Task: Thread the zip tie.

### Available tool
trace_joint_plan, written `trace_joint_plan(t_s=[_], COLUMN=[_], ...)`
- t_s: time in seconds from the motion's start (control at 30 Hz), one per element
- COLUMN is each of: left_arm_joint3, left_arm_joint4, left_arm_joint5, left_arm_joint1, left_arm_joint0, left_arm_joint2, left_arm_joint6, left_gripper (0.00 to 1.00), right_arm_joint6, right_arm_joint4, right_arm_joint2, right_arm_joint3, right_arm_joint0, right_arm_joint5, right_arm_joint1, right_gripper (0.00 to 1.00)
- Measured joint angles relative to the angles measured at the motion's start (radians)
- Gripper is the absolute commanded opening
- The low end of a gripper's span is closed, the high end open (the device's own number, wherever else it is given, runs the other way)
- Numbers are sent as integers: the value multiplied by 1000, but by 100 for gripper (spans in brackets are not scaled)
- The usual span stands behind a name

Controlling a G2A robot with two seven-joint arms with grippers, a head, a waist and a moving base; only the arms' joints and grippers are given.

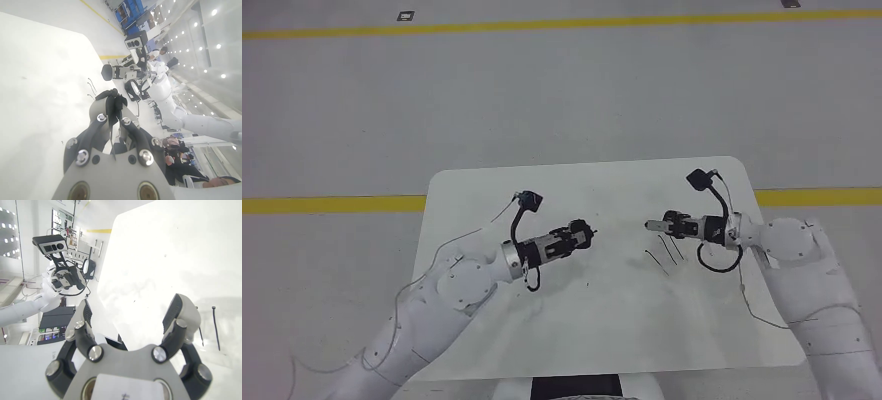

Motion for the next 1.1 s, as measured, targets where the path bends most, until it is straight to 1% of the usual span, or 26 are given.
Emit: trace_joint_plan(t_s=[0.07, 0.13, 0.23, 0.33, 0.43, 0.63, 0.7, 0.73, 0.87, 0.97, 1.1], left_arm_joint3=[-10, -22, -47, -59, -66, -66, -66, -66, -66, -66, -66], left_arm_joint4=[5, 11, -4, -27, -28, -28, -28, -28, -28, -28, -28], left_arm_joint5=[0, 0, 0, 0, 0, 0, 0, 0, 0, 0, 0], left_arm_joint1=[2, 6, 12, 16, 18, 18, 18, 18, 18, 18, 18], left_arm_joint0=[2, 7, 13, 18, 17, 17, 17, 17, 17, 17, 17], left_arm_joint2=[-2, -5, -7, -9, -4, -4, -4, -4, -4, -4, -4], left_arm_joint6=[-9, -24, -46, -56, -72, -71, -71, -71, -71, -71, -71], left_gripper=[0, 0, 0, 0, 0, 0, 0, 0, 0, 0, 0], right_arm_joint6=[7, 28, 86, 136, 132, 127, 116, 134, 249, 257, 254], right_arm_joint4=[-107, -207, -283, -330, -329, -326, -292, -264, -237, -277, -278], right_arm_joint2=[-11, -8, -12, -32, -35, -37, -51, -58, -85, -134, -137], right_arm_joint3=[-29, -33, -29, -22, -17, -19, -27, -34, -53, -51, -51], right_arm_joint0=[-5, -3, 11, 33, 36, 32, 25, 28, 37, 42, 43], right_arm_joint5=[0, 0, 0, 0, 0, 0, 0, 0, 0, 0, 0], right_arm_joint1=[7, 15, 29, 41, 43, 42, 41, 45, 62, 77, 78], right_gripper=[100, 100, 100, 100, 100, 100, 100, 100, 100, 100, 100])
